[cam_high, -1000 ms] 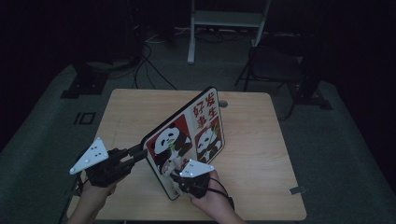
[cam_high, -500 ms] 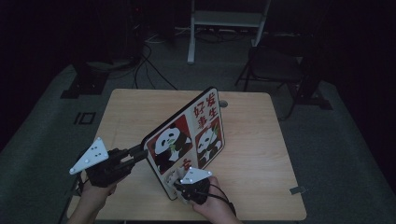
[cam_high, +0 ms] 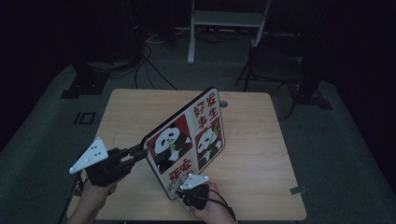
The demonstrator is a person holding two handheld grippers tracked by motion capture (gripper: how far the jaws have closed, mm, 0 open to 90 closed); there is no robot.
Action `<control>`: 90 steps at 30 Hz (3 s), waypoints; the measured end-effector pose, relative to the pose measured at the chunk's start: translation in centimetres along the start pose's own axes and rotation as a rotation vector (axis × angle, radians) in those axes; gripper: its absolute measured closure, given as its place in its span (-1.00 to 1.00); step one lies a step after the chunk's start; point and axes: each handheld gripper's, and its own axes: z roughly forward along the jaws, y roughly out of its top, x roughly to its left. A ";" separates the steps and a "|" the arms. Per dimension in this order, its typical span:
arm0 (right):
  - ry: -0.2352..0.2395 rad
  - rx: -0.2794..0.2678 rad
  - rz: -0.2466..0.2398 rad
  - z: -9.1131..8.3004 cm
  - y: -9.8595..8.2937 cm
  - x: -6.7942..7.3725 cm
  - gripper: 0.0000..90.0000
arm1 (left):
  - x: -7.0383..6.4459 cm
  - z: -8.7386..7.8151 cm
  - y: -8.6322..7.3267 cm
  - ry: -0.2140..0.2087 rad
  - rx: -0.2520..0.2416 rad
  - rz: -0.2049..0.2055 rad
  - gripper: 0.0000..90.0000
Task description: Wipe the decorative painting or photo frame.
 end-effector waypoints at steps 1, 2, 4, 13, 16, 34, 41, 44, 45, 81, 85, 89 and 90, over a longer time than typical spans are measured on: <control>0.000 0.006 0.002 0.1 -0.1 0.0 0.77 | 0.0 0.0 0.0 -0.001 -0.001 -0.003 0.68; 0.000 0.006 0.002 0.1 -0.1 0.0 0.77 | 0.0 0.0 0.0 -0.001 -0.001 -0.003 0.68; 0.005 0.027 -0.003 0.5 -0.5 0.0 0.77 | 0.1 0.0 -0.1 -0.005 -0.003 -0.004 0.68; -0.011 -0.040 0.016 -1.9 1.0 -0.7 0.78 | 0.4 -0.1 -0.1 0.002 -0.011 0.003 0.64; -0.026 -0.074 0.018 -3.0 1.6 -1.1 0.78 | 0.6 -0.6 0.2 0.006 -0.024 0.002 0.56; -0.061 -0.373 -0.002 -10.3 8.7 -2.0 0.78 | 3.9 0.5 -1.8 0.092 0.012 -0.094 0.49; -0.046 -0.478 -0.057 -12.2 12.7 -0.8 0.78 | 3.2 0.9 -1.8 0.075 0.011 -0.076 0.49; -0.038 -0.497 -0.069 -12.3 13.6 -0.4 0.77 | 2.9 0.9 -1.7 0.062 0.010 -0.064 0.45; -0.028 -0.501 -0.075 -12.3 14.1 -0.1 0.78 | 2.9 0.9 -1.6 0.058 0.008 -0.059 0.45; -0.059 -0.412 -0.107 -8.6 13.3 2.5 0.77 | 2.1 1.0 -1.4 0.033 0.025 -0.026 0.45; -0.051 -0.401 -0.102 -8.1 12.3 2.5 0.77 | 2.1 1.0 -1.5 0.034 0.018 -0.026 0.45; -0.042 -0.383 -0.098 -7.7 11.4 2.4 0.77 | 2.0 1.0 -1.4 0.034 0.021 -0.019 0.45; -0.042 -0.374 -0.097 -7.4 11.0 2.4 0.77 | 2.0 1.0 -1.4 0.033 0.020 -0.020 0.45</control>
